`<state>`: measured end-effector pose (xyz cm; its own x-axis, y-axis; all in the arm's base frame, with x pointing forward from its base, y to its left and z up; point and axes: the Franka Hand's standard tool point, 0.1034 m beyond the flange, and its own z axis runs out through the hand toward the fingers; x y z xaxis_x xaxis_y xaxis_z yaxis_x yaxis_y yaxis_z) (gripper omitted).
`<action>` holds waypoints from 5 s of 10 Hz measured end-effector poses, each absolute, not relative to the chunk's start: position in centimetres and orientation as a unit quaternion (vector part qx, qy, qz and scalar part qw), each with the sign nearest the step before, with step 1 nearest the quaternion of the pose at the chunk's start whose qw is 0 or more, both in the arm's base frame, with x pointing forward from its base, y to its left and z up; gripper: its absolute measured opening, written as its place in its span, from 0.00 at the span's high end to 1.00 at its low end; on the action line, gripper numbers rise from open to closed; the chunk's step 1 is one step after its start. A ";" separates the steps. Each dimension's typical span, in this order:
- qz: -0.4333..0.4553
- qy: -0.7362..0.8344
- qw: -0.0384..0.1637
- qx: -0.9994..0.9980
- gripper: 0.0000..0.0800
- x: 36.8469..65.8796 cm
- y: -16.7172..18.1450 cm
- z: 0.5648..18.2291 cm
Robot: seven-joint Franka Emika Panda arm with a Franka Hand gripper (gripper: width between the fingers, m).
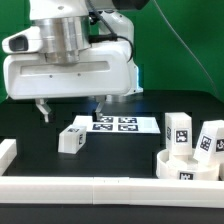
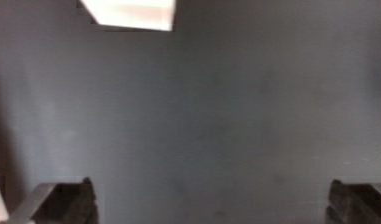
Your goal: Assemble stool
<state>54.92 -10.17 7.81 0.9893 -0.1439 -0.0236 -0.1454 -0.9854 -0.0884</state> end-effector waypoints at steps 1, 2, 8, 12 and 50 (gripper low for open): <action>0.009 0.073 0.045 -0.996 0.19 54.9 -10.2 7.7; 0.010 0.075 0.045 -0.996 0.19 54.8 -10.4 7.6; 0.035 0.152 0.043 -0.987 0.19 51.8 -13.4 3.9; 0.182 0.175 0.083 -0.964 0.19 50.4 -12.3 3.4; 0.039 0.115 0.080 -0.989 0.57 59.1 -2.7 11.1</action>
Offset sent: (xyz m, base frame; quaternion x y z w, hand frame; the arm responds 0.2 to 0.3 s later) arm -0.0290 -0.0463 -0.0263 -0.0656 -0.0275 0.1606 0.9845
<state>59.09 -2.72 11.13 0.9704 -0.2216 -0.0963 -0.2343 -0.9605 -0.1502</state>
